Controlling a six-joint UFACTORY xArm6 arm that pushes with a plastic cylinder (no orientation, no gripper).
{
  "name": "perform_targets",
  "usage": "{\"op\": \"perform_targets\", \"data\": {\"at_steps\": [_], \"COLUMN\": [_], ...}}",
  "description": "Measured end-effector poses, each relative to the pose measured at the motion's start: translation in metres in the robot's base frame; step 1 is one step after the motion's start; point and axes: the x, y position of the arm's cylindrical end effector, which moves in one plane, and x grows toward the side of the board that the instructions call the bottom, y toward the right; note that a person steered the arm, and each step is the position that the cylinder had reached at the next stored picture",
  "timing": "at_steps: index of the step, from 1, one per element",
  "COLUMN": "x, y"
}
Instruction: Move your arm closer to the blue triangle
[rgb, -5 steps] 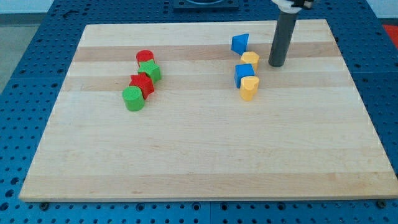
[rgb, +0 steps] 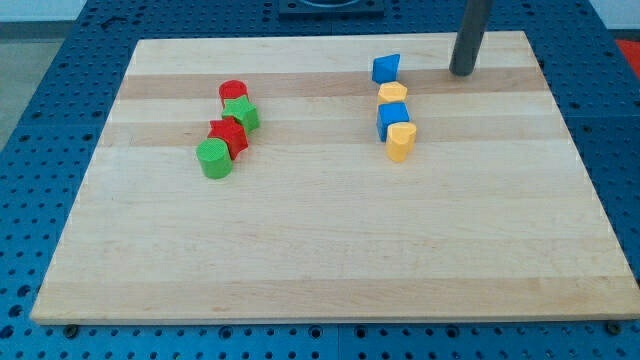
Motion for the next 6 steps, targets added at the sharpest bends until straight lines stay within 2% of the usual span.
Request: {"op": "perform_targets", "data": {"at_steps": [1, 4, 6], "x": [-0.015, -0.015, 0.002], "y": [-0.01, -0.066, -0.081]}}
